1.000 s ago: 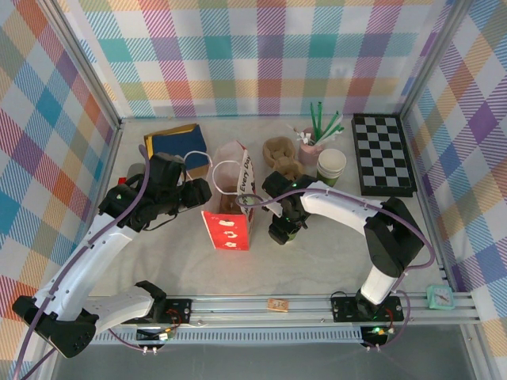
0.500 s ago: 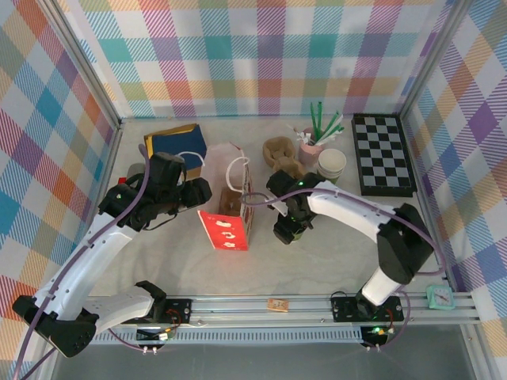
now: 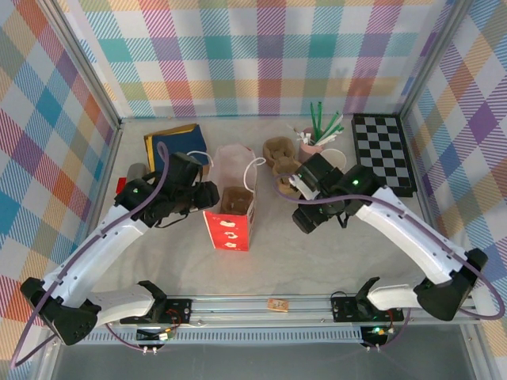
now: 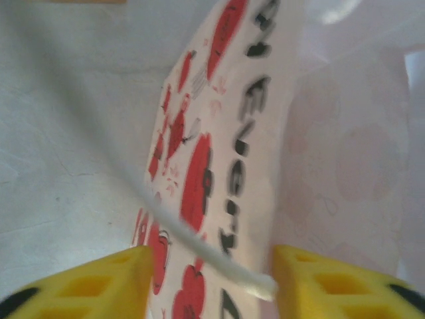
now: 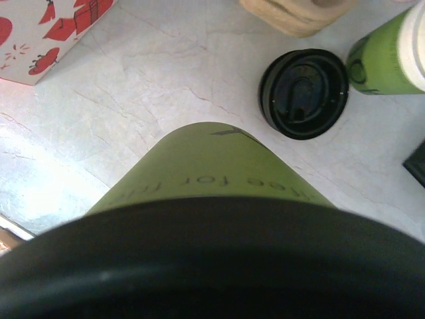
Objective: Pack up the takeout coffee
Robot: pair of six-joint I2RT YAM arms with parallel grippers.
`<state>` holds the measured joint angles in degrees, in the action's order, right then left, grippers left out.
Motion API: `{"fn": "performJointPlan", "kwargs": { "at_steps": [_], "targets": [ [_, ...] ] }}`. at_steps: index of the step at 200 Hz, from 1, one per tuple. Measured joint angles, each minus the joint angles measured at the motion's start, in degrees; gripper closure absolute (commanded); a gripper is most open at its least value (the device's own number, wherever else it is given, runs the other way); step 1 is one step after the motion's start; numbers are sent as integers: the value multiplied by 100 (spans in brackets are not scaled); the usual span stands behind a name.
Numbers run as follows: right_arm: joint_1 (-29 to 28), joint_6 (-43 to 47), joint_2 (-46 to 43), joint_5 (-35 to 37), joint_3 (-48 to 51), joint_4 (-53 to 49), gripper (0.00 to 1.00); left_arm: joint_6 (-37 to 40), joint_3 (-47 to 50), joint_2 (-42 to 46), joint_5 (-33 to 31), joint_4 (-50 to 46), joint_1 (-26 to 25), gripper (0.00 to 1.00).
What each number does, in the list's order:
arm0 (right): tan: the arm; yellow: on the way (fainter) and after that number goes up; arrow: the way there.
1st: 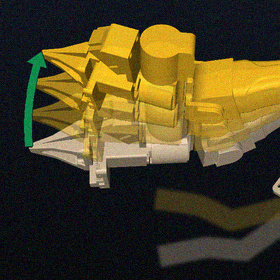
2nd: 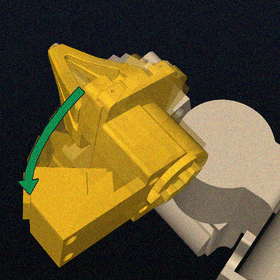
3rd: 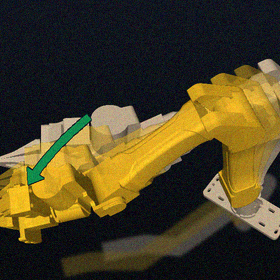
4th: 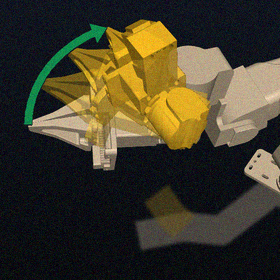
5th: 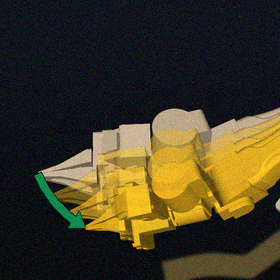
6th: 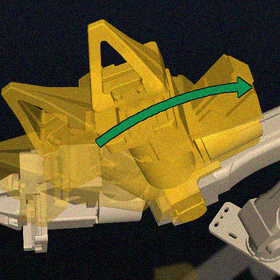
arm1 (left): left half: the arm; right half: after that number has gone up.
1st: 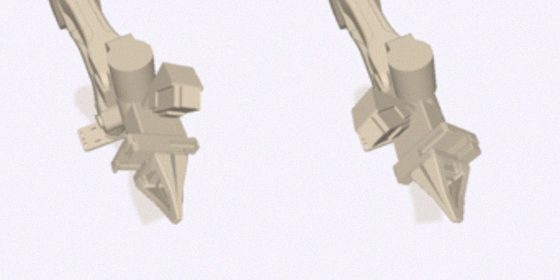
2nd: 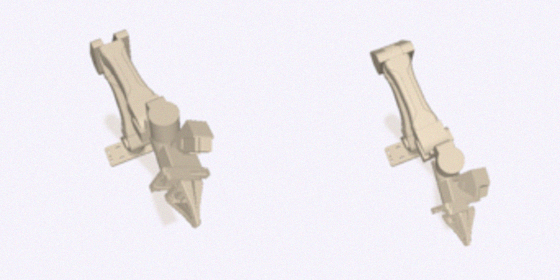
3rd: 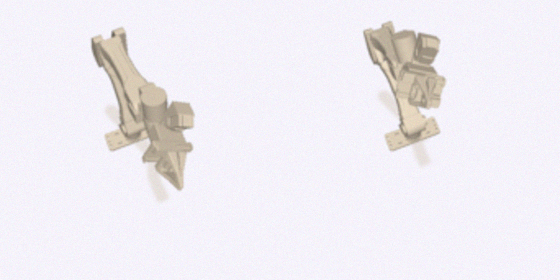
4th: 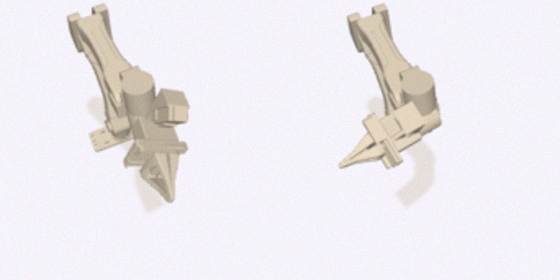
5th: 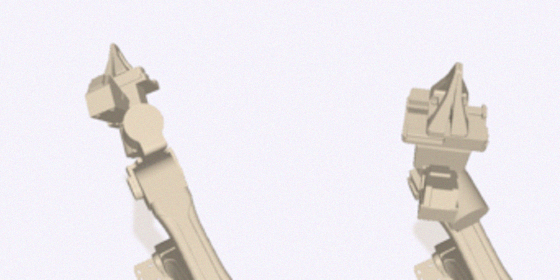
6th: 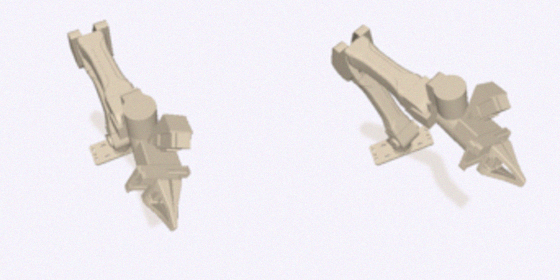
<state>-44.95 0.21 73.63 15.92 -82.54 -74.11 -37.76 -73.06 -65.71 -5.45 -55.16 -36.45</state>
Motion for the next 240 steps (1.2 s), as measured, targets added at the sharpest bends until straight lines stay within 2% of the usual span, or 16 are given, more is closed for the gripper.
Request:
{"fn": "performJointPlan", "kwargs": {
  "at_steps": [23, 42, 65, 118, 138, 150, 174, 196, 240],
  "targets": [
    [0, -81, -116, 122, -299, -262, 30, -249, 17, -7, -13, 120, -216, 71],
    [0, -120, -195, 219, -507, -450, 30, -627, 98, 28, -133, 313, -529, 83],
    [0, -140, -297, 315, -645, -595, 30, -1099, 293, 166, -389, 525, -933, 90],
    [0, -149, -446, 452, -1180, -960, 30, -2094, 437, 251, -1158, 721, -1864, 94],
    [0, -149, -463, 470, -1408, -1054, 30, -2446, 437, 243, -1478, 752, -2236, 88],
    [0, -149, -474, 470, -1491, -1078, 30, -2643, 437, 219, -1687, 750, -2441, 81],
    [0, -149, -485, 470, -1530, -1110, 31, -3010, 428, 118, -2120, 750, -2896, 55],
    [0, -149, -485, 470, -1530, -1110, 31, -3316, 385, 15, -2444, 750, -3193, 39],
    [0, -149, -466, 468, -1683, -1239, 31, -3595, 101, -162, -2754, 743, -3519, 28]
  ]
}}
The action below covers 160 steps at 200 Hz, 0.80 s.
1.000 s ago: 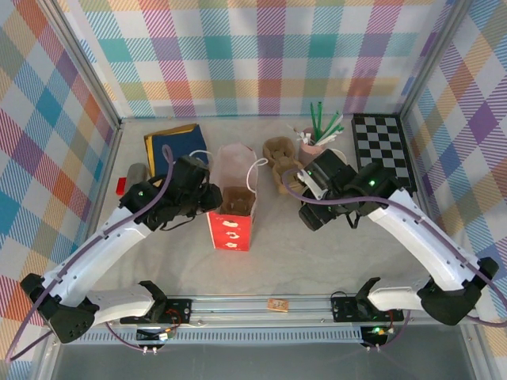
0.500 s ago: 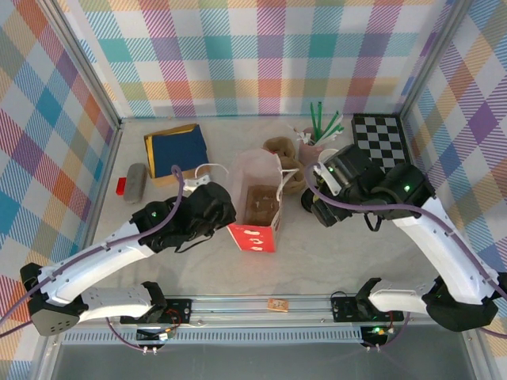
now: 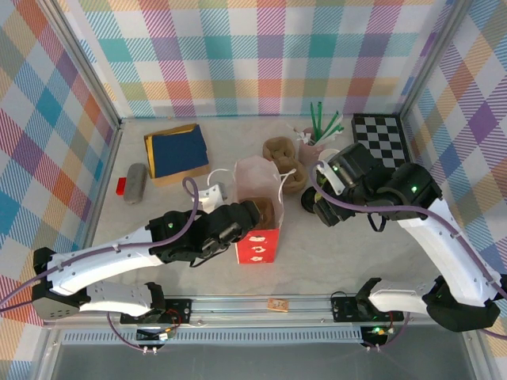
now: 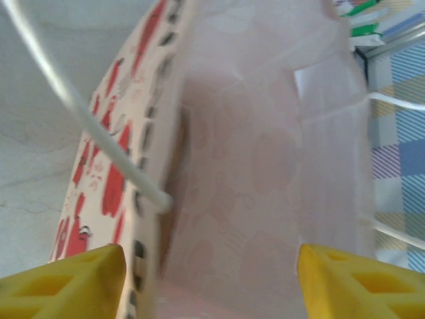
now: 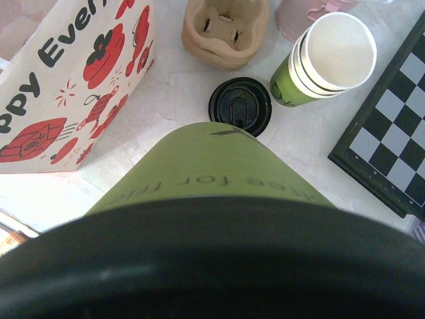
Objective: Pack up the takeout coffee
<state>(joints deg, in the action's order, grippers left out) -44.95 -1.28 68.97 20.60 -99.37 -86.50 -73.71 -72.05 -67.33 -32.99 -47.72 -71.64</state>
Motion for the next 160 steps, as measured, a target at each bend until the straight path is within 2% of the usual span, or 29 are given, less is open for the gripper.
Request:
{"fn": "performJointPlan", "kwargs": {
  "at_steps": [67, 128, 144, 160],
  "targets": [
    [0, -48, 162, -562, -1226, -122, 35, 549, -920, -33, -256, -326, -103, 21],
    [-90, -181, 452, -1504, -1698, 31, 39, 1491, -1499, 931, -813, -1292, -101, 18],
    [-103, -249, 470, -1759, -1777, 105, 39, 1864, -1744, 981, -841, -1526, 70, 17],
    [-149, -306, 472, -2035, -1808, 240, 40, 2280, -2039, 905, -632, -1705, 516, 17]
  ]
}}
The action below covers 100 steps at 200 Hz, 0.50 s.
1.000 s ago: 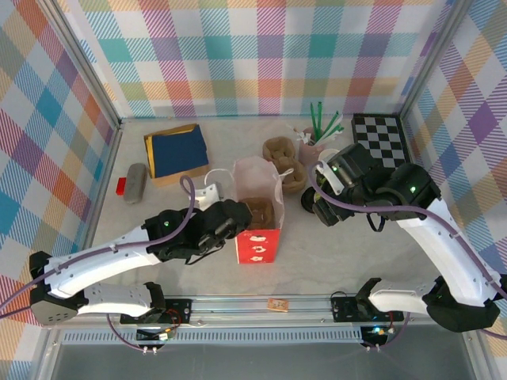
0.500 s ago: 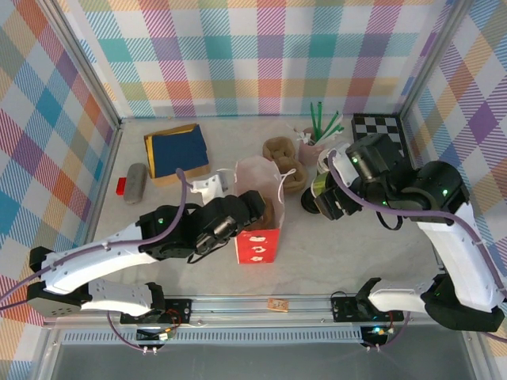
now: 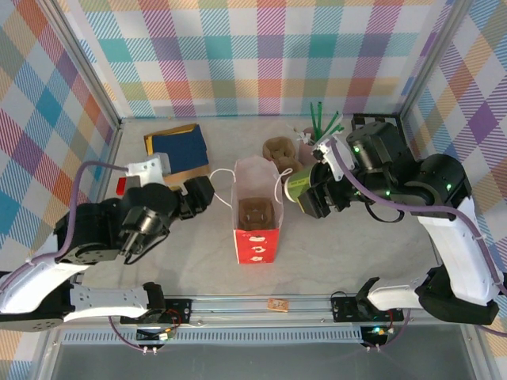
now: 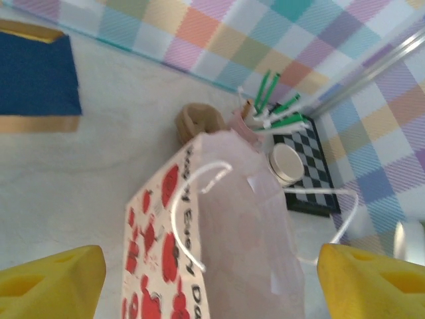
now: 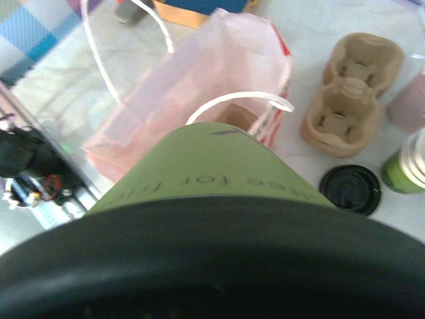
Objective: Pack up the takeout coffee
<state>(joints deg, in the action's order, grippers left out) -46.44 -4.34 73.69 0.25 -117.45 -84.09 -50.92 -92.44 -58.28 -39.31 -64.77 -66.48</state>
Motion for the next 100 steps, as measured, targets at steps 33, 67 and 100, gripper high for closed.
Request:
{"fn": "performJointPlan", "kwargs": {
  "at_steps": [33, 67, 100],
  "targets": [
    [-236, -177, 39, -483, 0, 378, 41, 828, -267, -503, 970, -92, 1246, 17],
    [-525, -382, 118, -761, 0, 752, 40, 1572, -542, -1377, 2059, -94, 2234, 18],
    [-605, -538, 232, -885, 160, 1128, 40, 2402, -1290, -2424, 2876, 31, 2544, 19]
  ]
}}
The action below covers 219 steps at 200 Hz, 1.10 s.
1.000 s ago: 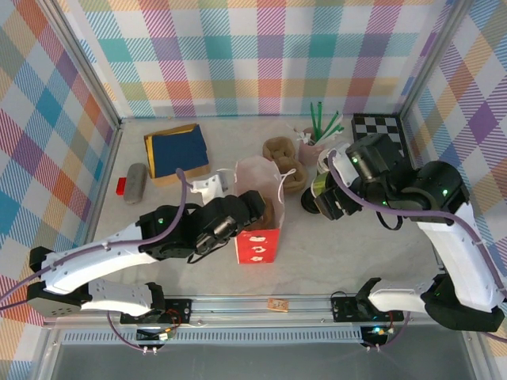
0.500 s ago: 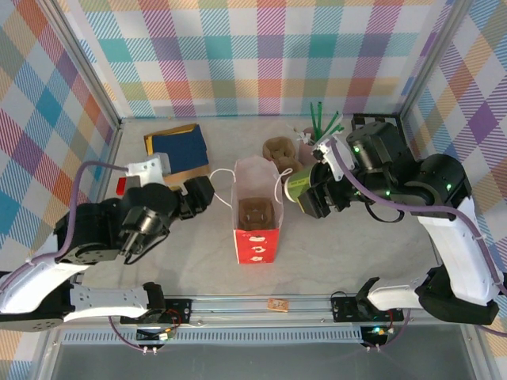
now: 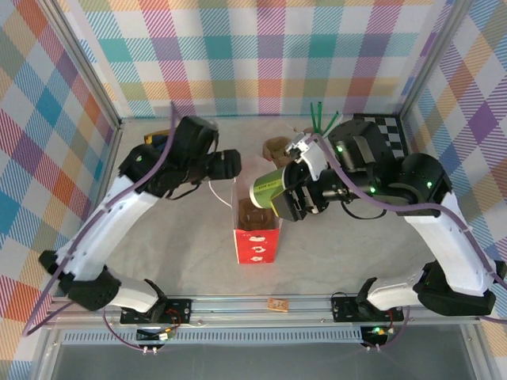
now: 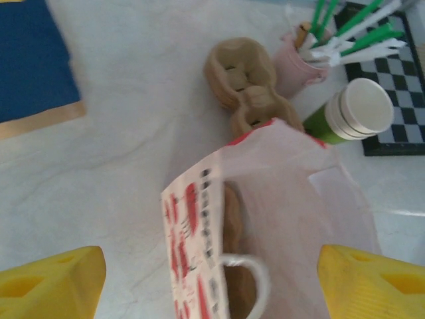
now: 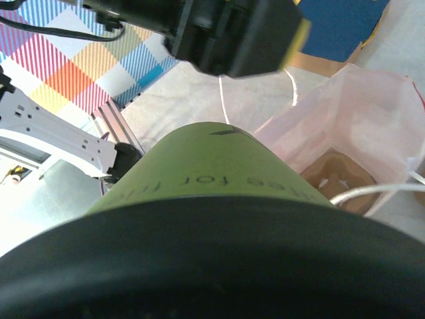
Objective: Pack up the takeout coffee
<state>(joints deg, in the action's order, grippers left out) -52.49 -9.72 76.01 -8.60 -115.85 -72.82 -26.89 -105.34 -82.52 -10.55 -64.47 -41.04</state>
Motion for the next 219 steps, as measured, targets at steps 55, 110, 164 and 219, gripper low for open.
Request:
{"fn": "performJointPlan", "kwargs": {
  "at_steps": [55, 110, 164, 219],
  "targets": [
    [0, -144, 201, 66, 374, 273, 40, 999, -1154, -1523, 308, -299, 289, 32],
    [-4, -142, 186, 334, 398, 278, 40, 1547, -2105, -2496, 214, -807, 369, 39],
    [-4, -142, 103, 516, 573, 245, 40, 1742, -1897, -2656, 323, -903, 369, 55],
    [-4, -138, 103, 575, 575, 247, 39, 1591, -1320, -2638, 319, -807, 396, 81]
  ]
}}
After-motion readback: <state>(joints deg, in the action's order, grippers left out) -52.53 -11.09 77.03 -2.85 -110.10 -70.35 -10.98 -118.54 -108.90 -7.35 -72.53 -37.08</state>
